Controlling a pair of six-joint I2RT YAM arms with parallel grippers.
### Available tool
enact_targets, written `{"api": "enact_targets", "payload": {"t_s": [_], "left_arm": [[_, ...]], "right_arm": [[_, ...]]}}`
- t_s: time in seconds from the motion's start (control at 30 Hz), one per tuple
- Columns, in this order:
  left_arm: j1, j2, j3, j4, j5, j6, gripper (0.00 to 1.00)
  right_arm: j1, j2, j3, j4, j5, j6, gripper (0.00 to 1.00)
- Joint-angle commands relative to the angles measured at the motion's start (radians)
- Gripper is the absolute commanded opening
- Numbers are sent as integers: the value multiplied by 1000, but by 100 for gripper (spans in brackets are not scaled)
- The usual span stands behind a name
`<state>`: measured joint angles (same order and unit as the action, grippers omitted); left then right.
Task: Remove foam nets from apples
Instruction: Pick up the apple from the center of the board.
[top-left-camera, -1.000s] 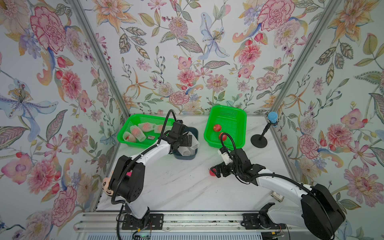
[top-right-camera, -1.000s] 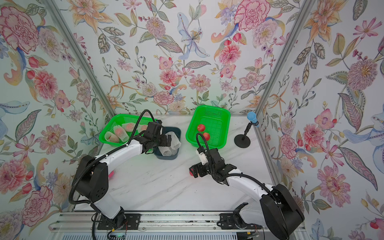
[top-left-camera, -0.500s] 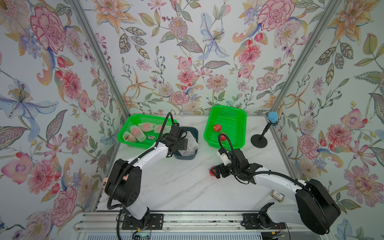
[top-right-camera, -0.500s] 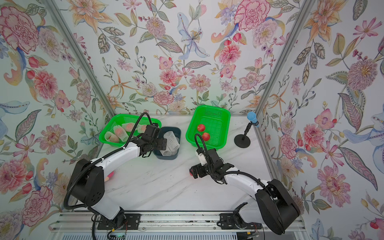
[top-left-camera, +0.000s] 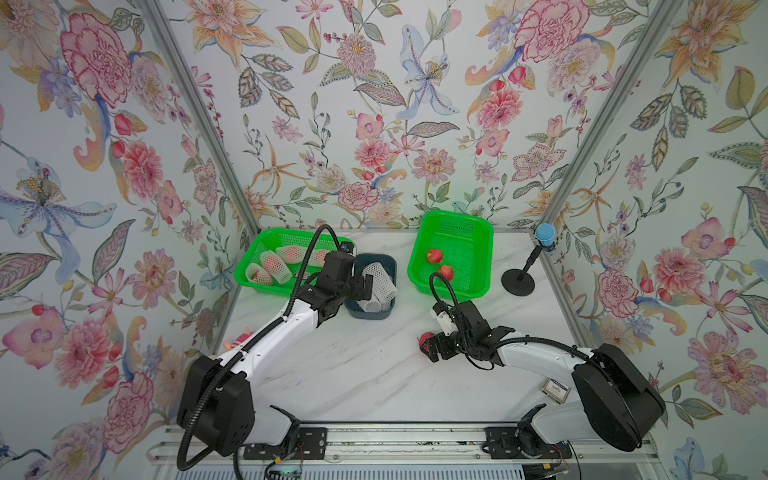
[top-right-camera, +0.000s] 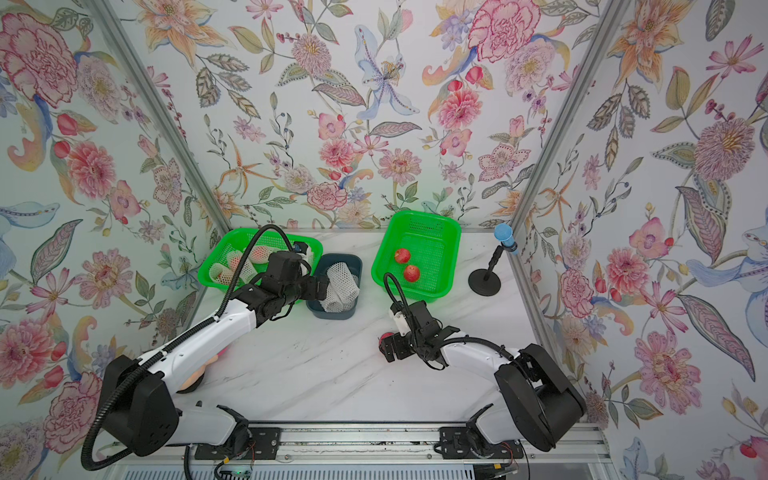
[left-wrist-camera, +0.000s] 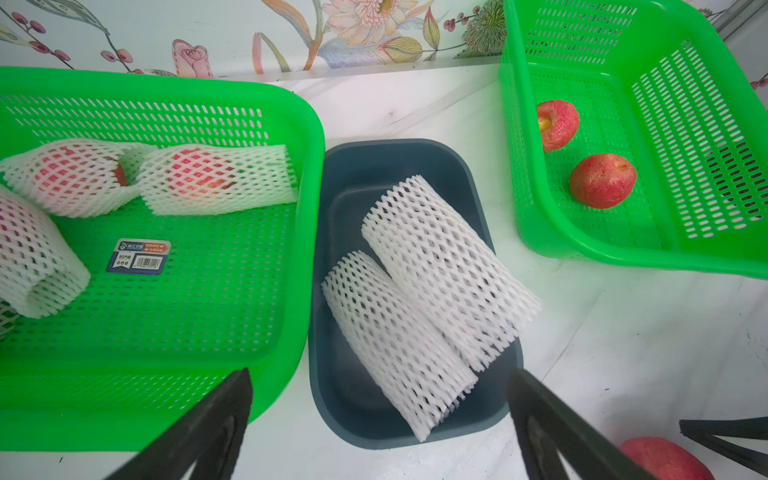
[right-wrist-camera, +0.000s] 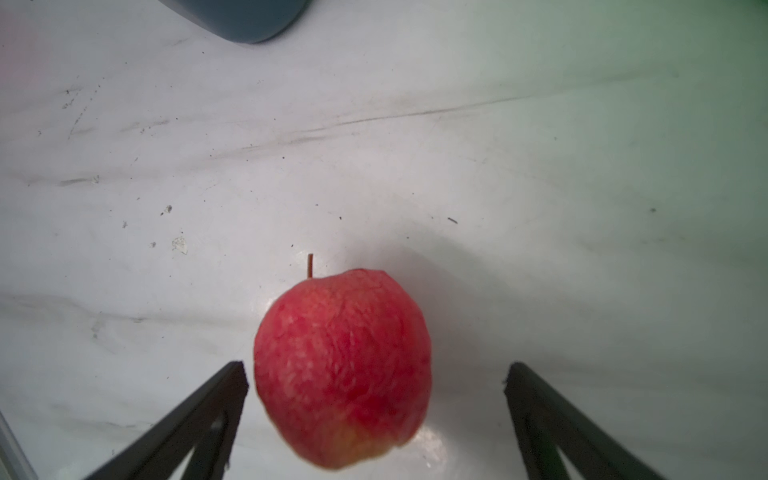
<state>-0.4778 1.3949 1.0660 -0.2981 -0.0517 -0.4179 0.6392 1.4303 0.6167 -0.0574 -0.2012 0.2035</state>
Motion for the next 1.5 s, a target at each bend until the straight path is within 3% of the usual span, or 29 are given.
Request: {"api": "enact_targets", "payload": {"t_s": [0.0,0.47,0.73,1.07,1.47], "left_arm": [[8,-39,-31,-17,11,27,99],[29,-89,-74,-26,23,40,99],[31,-103,-71,-38,94,73,99],[31,-130,-98,-27,249,117,99],[30,-160,-154,-18,285,117,99]], "right_arm": [[33,24,36,25,-13,5,97],[54,83,98,6,-15,-9,69],[59,59,149,-50,-9,-36,52],[16,-24,260,-144,14,-81,49],[-220,84,509,-228,30,-140,49]]}}
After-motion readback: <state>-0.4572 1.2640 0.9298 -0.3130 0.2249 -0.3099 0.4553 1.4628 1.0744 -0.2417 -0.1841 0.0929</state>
